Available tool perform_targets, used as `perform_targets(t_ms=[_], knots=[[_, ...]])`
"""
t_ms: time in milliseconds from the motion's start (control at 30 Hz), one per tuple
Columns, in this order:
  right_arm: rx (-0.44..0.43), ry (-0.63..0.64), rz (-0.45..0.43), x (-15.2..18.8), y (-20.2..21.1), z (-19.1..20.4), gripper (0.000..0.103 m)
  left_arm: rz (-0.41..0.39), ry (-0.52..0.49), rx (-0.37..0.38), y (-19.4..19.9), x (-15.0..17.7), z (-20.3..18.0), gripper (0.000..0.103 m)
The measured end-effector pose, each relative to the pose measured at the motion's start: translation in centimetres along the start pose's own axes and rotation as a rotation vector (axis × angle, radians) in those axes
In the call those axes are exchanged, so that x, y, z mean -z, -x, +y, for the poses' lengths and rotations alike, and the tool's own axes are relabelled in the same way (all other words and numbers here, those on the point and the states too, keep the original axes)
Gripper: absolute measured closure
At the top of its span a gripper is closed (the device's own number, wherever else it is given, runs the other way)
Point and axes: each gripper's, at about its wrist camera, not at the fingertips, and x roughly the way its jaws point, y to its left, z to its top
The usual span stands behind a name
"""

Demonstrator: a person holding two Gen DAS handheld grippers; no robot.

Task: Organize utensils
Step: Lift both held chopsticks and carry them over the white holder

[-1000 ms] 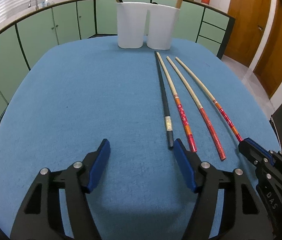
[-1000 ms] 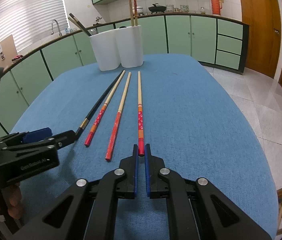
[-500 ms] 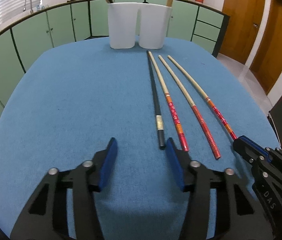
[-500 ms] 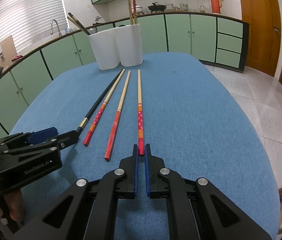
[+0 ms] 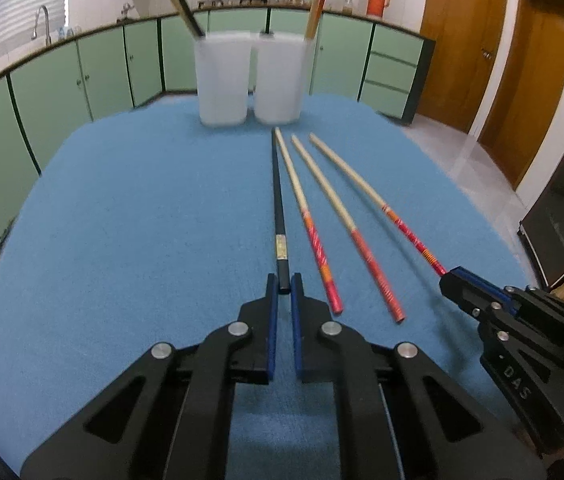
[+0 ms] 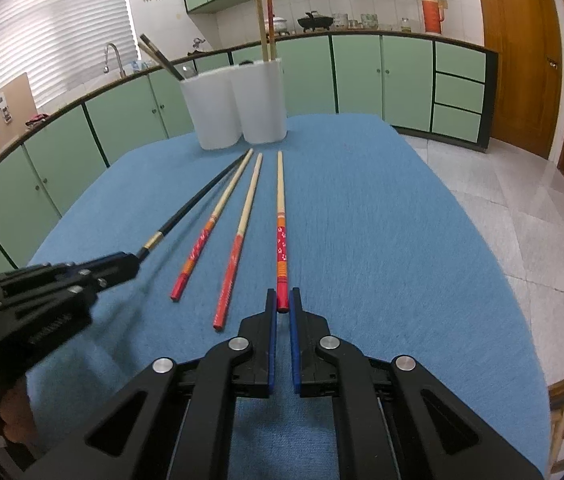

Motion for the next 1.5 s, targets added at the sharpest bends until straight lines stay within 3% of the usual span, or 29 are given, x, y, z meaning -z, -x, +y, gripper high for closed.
perform_targets(t_ms=[300,633,1000,1500], knots=[[-0.008,0.020,-0.118,-3.9,3.9,-0.4,0.097,-0.146,-0.012,0.006,5.4,-3.3,0.3,0.098],[-0.050,0.041,-0.264,-10.5,8.0,0.1,0.097,-0.276,-0.004,0.034,9.1,-8.3,0.6,0.098],[-0.081,0.066,-0.291,-16.5,8.9,0.7,0.097,-0.336,0.013,0.059,10.7,-12.3,0.9,0.098],[-0.113,0.101,-0.302,-18.9,8.9,1.8,0.097,-0.381,0.024,0.080,12.0,-14.3,1.9,0.098]])
